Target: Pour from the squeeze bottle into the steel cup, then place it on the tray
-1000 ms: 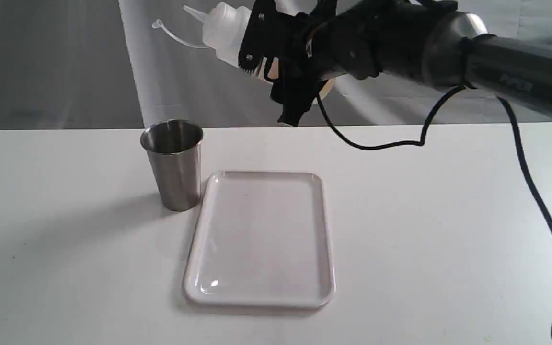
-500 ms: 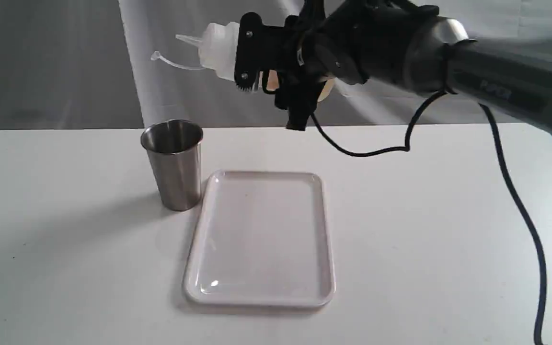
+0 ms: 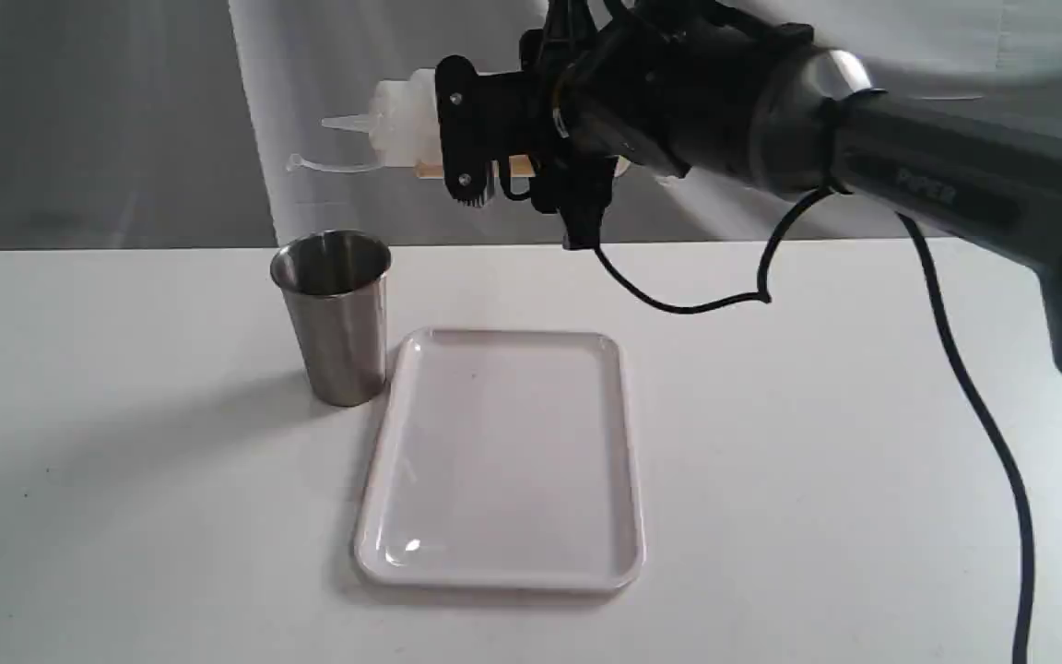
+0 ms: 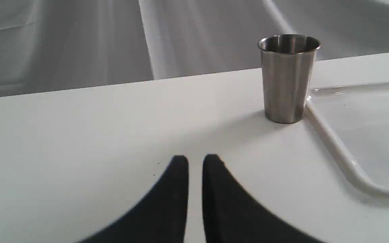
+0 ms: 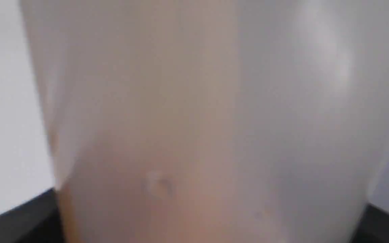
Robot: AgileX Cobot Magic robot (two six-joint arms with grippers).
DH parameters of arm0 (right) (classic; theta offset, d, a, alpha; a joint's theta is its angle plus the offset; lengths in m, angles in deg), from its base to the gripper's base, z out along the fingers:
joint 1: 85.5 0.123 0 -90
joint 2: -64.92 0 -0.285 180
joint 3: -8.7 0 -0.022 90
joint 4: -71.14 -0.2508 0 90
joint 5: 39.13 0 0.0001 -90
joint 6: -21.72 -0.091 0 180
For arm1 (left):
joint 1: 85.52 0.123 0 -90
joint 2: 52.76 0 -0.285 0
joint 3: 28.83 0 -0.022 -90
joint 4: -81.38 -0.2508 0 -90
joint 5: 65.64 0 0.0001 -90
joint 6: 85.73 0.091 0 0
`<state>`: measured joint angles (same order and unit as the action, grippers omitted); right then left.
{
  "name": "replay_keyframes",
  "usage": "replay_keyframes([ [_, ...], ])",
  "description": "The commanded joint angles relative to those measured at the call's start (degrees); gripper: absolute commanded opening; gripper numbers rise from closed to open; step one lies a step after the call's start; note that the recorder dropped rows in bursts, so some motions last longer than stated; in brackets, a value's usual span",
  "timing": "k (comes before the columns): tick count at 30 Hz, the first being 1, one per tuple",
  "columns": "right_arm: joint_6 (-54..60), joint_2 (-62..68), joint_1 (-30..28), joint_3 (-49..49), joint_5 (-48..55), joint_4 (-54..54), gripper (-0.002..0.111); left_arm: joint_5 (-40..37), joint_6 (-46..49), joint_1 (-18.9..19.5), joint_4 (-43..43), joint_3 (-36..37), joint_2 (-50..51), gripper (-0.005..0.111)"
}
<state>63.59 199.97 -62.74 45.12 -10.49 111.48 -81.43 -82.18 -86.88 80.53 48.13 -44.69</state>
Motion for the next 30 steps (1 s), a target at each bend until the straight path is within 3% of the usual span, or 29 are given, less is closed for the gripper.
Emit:
replay_keyframes([
  [1, -0.9, -0.9, 0.1, 0.5, -0.6, 1.1, 0.0, 0.6, -0.1, 0.1, -0.3, 0.3, -0.3, 0.008],
  [8, -14.2, -0.9, 0.1, 0.5, -0.1, 13.3, 0.0, 0.6, -0.1, 0.1, -0.3, 0.3, -0.3, 0.008],
  [21, -15.0, -0.5, 1.0, 0.5, 1.0, 18.5, 0.0, 0.6, -0.1, 0.1, -0.3, 0.3, -0.3, 0.008],
  [30, -19.6, 1.5, 2.5, 0.5, 5.0, 29.0, 0.0, 0.6, -0.1, 0.1, -0.3, 0.3, -0.3, 0.008],
])
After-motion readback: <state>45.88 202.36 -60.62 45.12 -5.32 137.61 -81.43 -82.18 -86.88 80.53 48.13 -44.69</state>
